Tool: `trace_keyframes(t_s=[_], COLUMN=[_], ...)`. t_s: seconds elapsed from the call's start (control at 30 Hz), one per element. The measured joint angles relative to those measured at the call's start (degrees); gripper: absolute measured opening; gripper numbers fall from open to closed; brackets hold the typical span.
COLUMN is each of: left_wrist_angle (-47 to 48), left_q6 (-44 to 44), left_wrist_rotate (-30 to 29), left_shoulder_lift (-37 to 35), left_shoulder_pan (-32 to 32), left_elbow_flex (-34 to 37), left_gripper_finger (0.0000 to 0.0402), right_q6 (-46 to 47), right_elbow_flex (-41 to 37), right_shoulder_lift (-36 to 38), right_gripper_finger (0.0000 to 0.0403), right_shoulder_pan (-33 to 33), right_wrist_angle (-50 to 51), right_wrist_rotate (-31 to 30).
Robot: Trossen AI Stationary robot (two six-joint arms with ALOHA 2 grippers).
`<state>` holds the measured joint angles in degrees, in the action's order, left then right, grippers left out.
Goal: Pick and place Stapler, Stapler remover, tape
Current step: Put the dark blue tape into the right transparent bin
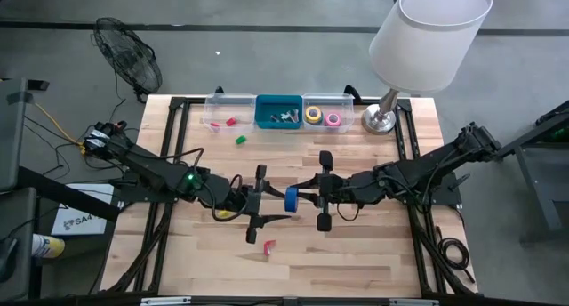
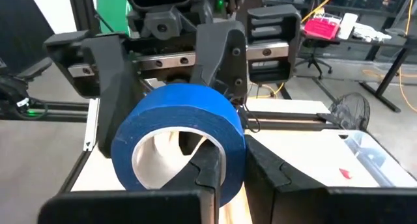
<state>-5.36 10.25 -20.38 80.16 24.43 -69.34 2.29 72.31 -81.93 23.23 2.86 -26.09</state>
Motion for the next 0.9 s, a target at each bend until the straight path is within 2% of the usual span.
trace_keyframes(t_s=[0.17,0.47,0.67,0.9], left_wrist_angle=[1.91,6.08,9.28,13.15], left_q6=[1.13,0.89,0.54,-1.09], left_wrist_rotate=[-2.47,-4.23,-4.55,-6.92], left_shoulder_lift=[-0.35,-3.67,-5.55,-7.09], left_shoulder_pan=[0.02,-0.09,-0.04,-0.04], left_elbow_flex=[0.02,-0.02,-0.06,-0.05], left_gripper_finger=[0.0228,0.0227,0.0227,0.0227], right_q6=[1.90,5.79,9.04,11.25], right_elbow_flex=[0.09,-0.09,-0.07,-0.07], right_shoulder_lift=[0.09,0.99,2.91,4.64], right_gripper_finger=[0.0031,0.0031,0.0031,0.0031], right_shoulder_pan=[-0.03,0.10,0.07,0.08], right_wrist_angle=[2.07,8.90,16.83,22.17], right_wrist_rotate=[-0.47,0.34,-0.39,-3.27])
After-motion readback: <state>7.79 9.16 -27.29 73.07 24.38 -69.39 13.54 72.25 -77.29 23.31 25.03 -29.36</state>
